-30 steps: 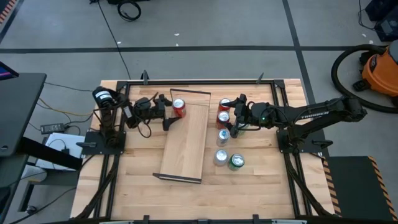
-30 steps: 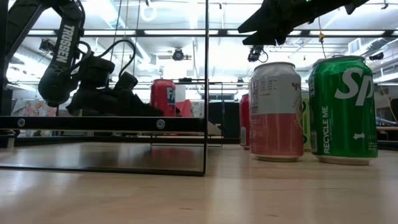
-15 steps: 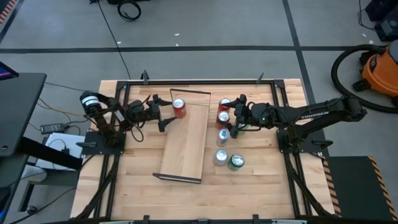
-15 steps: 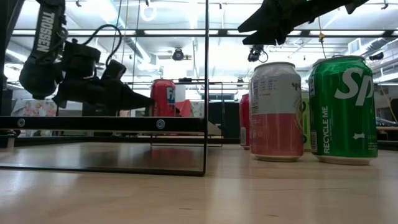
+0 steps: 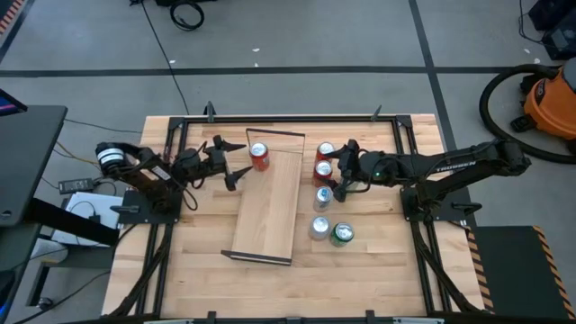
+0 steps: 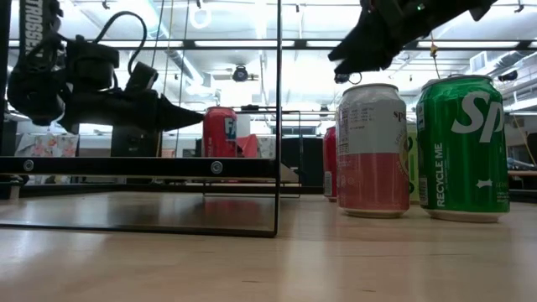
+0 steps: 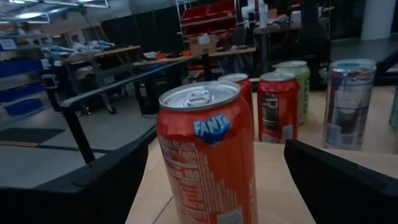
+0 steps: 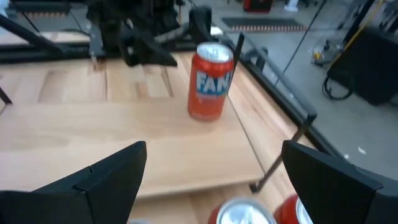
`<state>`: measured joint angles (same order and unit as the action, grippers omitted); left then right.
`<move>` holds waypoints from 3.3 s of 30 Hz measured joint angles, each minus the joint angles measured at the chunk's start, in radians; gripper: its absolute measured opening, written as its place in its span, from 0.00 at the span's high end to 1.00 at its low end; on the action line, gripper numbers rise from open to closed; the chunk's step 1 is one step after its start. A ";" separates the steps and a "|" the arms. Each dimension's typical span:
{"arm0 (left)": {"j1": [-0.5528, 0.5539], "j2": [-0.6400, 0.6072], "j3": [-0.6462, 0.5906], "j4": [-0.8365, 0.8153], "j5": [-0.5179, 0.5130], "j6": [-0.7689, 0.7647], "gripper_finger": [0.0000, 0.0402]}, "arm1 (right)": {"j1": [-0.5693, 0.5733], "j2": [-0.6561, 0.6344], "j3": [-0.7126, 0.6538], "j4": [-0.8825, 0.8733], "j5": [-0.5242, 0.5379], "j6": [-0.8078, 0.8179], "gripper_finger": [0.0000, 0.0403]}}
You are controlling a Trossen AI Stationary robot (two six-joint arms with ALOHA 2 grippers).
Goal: Place canned beverage on shelf
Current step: Put the light green soda can on the shelf
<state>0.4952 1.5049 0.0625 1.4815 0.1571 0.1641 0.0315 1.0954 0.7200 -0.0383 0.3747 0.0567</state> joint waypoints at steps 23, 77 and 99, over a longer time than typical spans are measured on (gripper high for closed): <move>-0.055 -0.328 0.001 -0.390 -0.034 0.009 0.03 | -0.107 0.000 0.006 -0.204 0.016 0.029 0.05; -0.506 -0.694 0.365 -1.356 -0.590 -0.033 0.03 | -0.090 0.044 0.113 -0.672 0.028 0.129 0.05; -0.506 -0.694 0.365 -1.320 -0.479 -0.089 0.03 | -0.121 0.045 -0.005 -0.657 -0.087 0.214 0.08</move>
<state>-0.0109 0.8112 0.4271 0.1614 -0.3216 0.0751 -0.0897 1.1408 0.7151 -0.6952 0.2872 0.2707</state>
